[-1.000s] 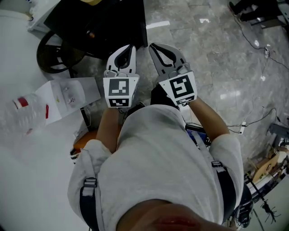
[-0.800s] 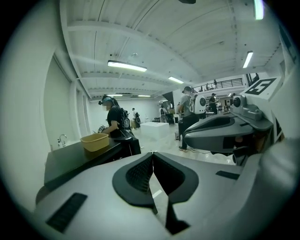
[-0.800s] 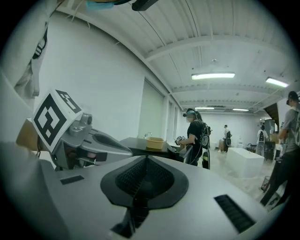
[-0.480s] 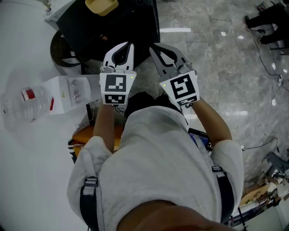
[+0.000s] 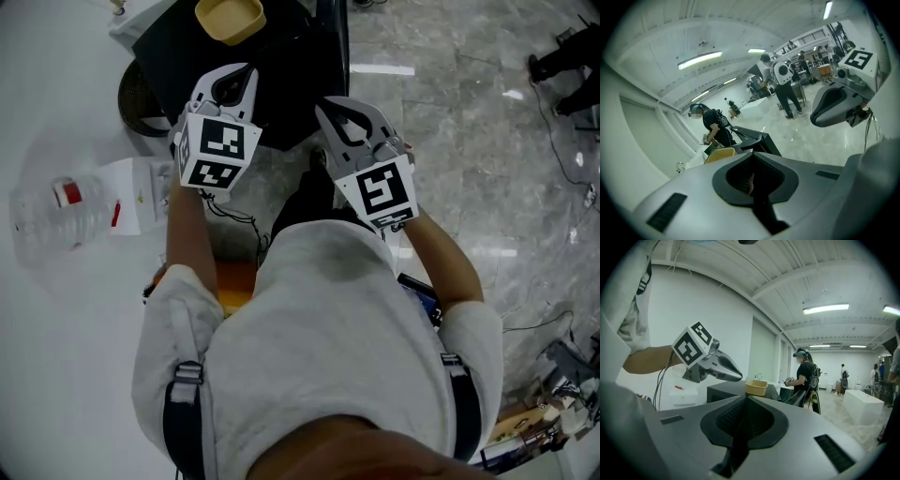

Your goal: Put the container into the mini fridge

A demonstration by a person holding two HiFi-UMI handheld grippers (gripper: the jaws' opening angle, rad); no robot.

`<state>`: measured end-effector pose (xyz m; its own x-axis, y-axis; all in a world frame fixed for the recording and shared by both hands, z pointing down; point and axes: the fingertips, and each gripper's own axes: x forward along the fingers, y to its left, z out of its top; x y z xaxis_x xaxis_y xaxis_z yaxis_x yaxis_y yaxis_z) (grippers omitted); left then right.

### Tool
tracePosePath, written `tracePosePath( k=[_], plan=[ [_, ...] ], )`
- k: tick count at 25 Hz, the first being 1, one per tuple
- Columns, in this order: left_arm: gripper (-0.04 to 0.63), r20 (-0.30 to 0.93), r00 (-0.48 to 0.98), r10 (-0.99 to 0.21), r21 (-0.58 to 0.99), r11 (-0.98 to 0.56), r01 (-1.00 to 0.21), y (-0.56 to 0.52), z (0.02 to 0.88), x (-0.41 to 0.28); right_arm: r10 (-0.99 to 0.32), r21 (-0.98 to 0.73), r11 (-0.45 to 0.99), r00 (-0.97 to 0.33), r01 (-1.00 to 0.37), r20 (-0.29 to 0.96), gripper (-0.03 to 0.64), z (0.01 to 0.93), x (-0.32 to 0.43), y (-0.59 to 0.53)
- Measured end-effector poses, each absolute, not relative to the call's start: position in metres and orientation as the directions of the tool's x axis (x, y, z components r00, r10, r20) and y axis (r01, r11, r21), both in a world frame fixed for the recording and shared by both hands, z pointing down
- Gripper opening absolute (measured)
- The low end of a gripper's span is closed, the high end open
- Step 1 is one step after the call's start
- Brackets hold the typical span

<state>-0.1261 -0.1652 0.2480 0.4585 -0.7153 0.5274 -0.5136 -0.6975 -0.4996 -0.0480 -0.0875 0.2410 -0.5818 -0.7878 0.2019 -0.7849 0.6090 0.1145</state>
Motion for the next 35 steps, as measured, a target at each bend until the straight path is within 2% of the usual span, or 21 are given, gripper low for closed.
tracePosePath(
  k=[7, 9, 10, 21, 35],
  plan=[
    [0.016, 0.6, 0.406, -0.689, -0.584, -0.724, -0.366, -0.216, 0.25, -0.142, -0.79, 0.127, 0.604, -0.569, -0.787, 0.227, 0.04, 0.241, -0.049, -0.129],
    [0.096, 0.628, 0.397, -0.67, -0.574, -0.743, -0.345, -0.229, 0.256, -0.143, -0.79, 0.132, 0.605, -0.57, -0.785, 0.228, 0.04, 0.239, -0.052, -0.142],
    [0.104, 0.642, 0.391, -0.66, -0.568, -0.752, -0.336, -0.234, 0.259, -0.144, -0.789, 0.133, 0.606, -0.571, -0.784, 0.228, 0.04, 0.238, -0.054, -0.148],
    [0.109, 0.743, 0.308, -0.595, -0.538, -0.804, -0.255, -0.278, 0.297, -0.155, -0.783, 0.112, 0.606, -0.565, -0.788, 0.259, 0.04, 0.253, -0.067, -0.182],
    [0.107, 0.795, 0.279, -0.538, -0.513, -0.843, -0.165, -0.289, 0.321, -0.147, -0.803, 0.085, 0.568, -0.529, -0.818, 0.274, 0.04, 0.265, -0.058, -0.192]
  ],
)
